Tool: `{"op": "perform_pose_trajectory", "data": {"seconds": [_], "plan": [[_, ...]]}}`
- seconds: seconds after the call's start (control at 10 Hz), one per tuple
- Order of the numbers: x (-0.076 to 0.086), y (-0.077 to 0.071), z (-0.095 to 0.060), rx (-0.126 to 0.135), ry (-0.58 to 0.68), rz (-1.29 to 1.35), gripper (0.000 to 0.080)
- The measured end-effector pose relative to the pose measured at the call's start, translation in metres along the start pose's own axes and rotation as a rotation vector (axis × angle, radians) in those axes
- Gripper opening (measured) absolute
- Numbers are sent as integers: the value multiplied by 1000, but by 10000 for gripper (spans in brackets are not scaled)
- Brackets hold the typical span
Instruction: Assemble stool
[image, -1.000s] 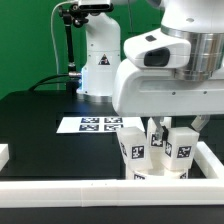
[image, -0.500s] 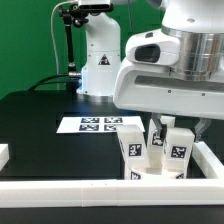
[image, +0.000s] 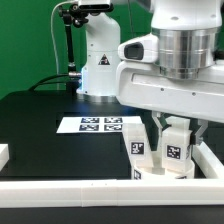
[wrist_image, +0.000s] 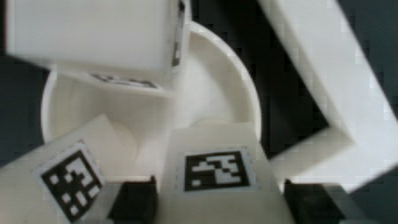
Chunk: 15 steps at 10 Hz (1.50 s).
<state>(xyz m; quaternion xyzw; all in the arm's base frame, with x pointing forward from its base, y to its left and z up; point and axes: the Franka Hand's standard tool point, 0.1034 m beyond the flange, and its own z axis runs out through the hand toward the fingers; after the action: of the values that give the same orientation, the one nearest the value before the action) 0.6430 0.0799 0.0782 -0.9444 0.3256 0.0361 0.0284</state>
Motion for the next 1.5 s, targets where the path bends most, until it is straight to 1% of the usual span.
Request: {"op": "perform_pose_trajectory", "data": {"seconds": [0.1,0.6,0.7,0.9,1.0,1.1,1.3,1.5], "plan": [[-2,-1,1,6,4,87,340],[-4,-2,3,6,3,401,340],[-4,-3,3,12,4,483,340],[-3,-11,3,46,27,670,340],[-1,-13,3,74,42,704,340],[-2,-16,2,93,43,798,340],[-2,-20,3,125,39,935,340],[-1,-21,2,145,30,1067,340]]}}
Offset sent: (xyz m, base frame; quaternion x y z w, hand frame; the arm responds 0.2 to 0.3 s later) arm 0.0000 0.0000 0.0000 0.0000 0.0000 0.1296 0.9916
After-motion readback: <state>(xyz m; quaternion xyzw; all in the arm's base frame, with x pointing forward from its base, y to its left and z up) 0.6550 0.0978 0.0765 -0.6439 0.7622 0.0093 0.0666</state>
